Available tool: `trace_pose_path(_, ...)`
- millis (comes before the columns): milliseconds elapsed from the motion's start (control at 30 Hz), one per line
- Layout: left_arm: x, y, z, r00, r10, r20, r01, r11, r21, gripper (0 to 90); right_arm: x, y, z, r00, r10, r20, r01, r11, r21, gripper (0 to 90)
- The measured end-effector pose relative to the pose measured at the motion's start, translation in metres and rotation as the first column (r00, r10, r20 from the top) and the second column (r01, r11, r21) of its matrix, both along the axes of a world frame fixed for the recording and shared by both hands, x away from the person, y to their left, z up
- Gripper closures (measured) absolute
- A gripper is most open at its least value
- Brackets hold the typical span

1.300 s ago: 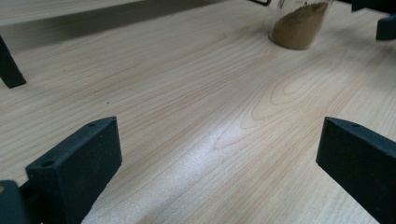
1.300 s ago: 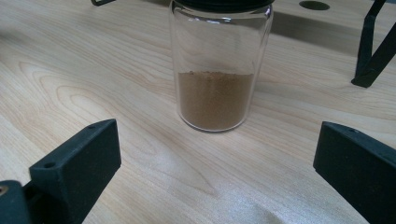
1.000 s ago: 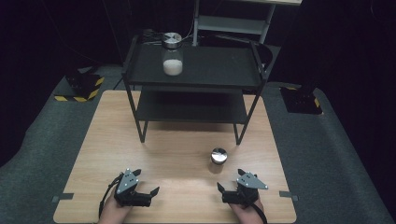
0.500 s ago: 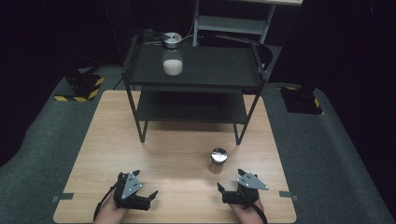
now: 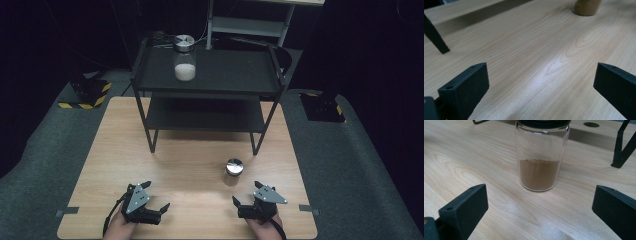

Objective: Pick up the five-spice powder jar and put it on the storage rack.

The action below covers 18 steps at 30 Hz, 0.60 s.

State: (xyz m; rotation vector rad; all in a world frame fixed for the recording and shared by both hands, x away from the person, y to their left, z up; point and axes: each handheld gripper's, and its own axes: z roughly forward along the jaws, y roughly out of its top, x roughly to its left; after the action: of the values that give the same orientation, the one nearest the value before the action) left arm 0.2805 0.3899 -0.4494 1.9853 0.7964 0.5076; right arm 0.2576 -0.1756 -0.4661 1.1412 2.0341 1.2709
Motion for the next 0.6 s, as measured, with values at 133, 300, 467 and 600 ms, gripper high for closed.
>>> trace_pose_path(133, -0.001, 0.0, -0.001, 0.9987, 0.048, -0.019, -0.049, 0.9983, -0.031, 0.7, -0.001, -0.001, -0.001, 1.0, -0.005, 0.005, 0.005, 1.0, 0.009, 0.0)
trace_pose_path(300, -0.006, -0.001, -0.003, 0.9989, 0.045, 0.012, -0.044, 0.9988, -0.021, 0.8, -0.003, -0.003, -0.001, 0.9999, -0.003, 0.01, 0.003, 1.0, 0.031, 0.0)
trace_pose_path(467, -0.006, 0.0, -0.003, 0.9989, 0.044, 0.013, -0.044, 0.9987, -0.025, 0.8, -0.01, -0.001, 0.006, 0.9989, -0.008, 0.047, 0.006, 0.999, 0.049, 0.0)
trace_pose_path(600, -0.003, 0.001, -0.003, 0.9983, 0.057, -0.011, -0.057, 0.9973, -0.046, 0.8, -0.014, 0.002, 0.011, 0.9973, -0.013, 0.073, 0.008, 0.998, 0.066, 0.0)
